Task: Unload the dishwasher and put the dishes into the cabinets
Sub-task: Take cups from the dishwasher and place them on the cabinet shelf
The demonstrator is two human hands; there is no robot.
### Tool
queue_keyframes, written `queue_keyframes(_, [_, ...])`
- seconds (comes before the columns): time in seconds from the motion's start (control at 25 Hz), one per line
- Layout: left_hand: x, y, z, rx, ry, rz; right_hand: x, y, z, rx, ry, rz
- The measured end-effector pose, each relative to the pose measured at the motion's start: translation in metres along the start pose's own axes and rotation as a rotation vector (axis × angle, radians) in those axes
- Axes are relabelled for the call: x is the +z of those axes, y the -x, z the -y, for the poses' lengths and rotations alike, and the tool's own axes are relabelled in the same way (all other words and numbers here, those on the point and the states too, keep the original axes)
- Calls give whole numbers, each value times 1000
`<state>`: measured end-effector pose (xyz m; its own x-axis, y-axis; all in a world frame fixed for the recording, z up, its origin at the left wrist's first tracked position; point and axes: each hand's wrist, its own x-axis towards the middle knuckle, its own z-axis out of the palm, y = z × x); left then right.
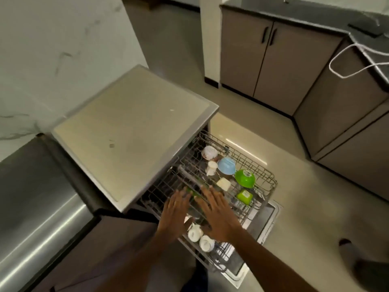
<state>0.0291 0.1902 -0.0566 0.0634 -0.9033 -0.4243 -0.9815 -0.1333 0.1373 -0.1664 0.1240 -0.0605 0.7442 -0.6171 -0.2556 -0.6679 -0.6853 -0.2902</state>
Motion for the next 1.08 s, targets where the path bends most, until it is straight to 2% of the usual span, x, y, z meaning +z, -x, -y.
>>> queue_keyframes(0.12, [105, -33, 15, 25, 0, 287, 91, -1, -20, -25, -43, 305])
queue_keyframes(0.2, [151, -44, 12, 102, -120, 314, 144, 7, -24, -32, -46, 422])
queue_keyframes(0.36, [173, -58, -12, 55, -349, 343, 212, 6, -13, 20, -98, 465])
queue_keyframes(0.48, [175, -72, -22, 44, -491, 399, 226, -5, -12, 61, -141, 419])
queue_keyframes(0.68, [190, -86, -30, 19, -477, 324, 232, -11, -24, -16, -101, 358])
queue_keyframes(0.76, [187, -87, -35, 38, -395, 284, 226, -6, -30, 20, -175, 319])
queue_keyframes(0.88, [168, -83, -35, 37, -264, 188, 206, 3, -43, 160, -413, 165])
queue_keyframes(1.0, [131, -83, -31, 5, -75, 97, 154, 1, -59, 287, -674, -53])
queue_keyframes(1.08, [91, -90, -32, 5, 159, -50, 103, -7, -71, 308, -728, -229])
